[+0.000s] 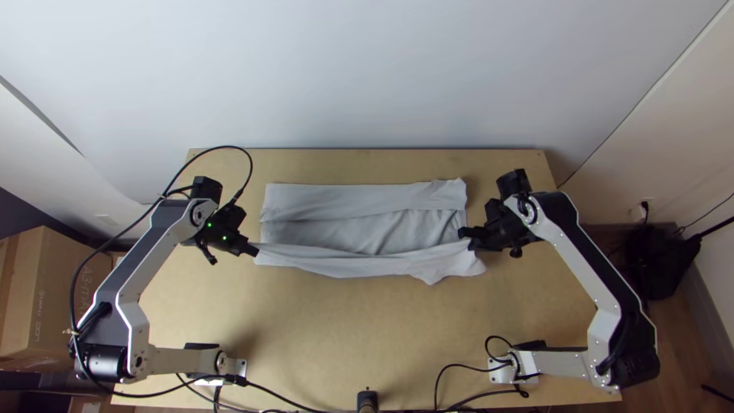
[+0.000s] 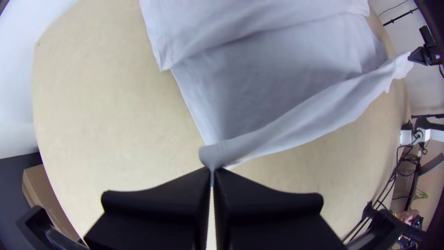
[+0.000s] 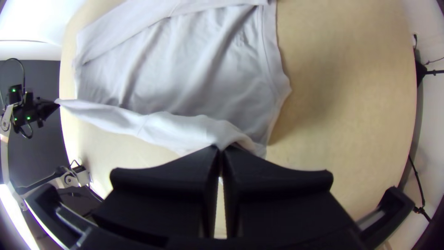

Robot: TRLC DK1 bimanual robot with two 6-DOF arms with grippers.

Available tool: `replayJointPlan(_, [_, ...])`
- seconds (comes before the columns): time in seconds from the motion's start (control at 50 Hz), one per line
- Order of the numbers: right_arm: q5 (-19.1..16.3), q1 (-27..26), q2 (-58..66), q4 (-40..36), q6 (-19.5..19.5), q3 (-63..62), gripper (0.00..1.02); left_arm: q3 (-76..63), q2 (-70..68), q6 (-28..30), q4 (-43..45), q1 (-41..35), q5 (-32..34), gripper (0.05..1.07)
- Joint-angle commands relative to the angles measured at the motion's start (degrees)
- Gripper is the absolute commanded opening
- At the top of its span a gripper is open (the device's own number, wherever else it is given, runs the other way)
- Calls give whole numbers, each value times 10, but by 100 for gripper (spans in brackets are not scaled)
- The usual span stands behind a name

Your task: Fold the t-shirt

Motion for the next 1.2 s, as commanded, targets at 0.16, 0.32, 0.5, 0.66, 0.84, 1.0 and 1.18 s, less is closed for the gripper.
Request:
replayJointPlan(0.16, [9,-10,103,11,-13,108,2,101,78,-21,1,3,3,8])
replayJointPlan(0.32, [9,-20,163,12,-16,181,3,163,127,-29,0,3,3,8])
replayJointPlan(0.5, [10,-30,236,13,-17,266,2,243,195,-41,-1,5,3,8])
replayJointPlan(0.66, [10,-38,302,12,-17,341,3,323,264,-51,-6,12,3,8])
replayJointPlan(0.84, [9,-44,375,12,-16,421,2,404,339,-64,-16,16,3,8])
replayJointPlan(1.0, [9,-45,447,12,-12,488,3,445,394,-75,-26,15,3,8])
replayJointPlan(1.18, [11,-47,524,13,-2,531,3,460,428,-98,-22,7,3,8])
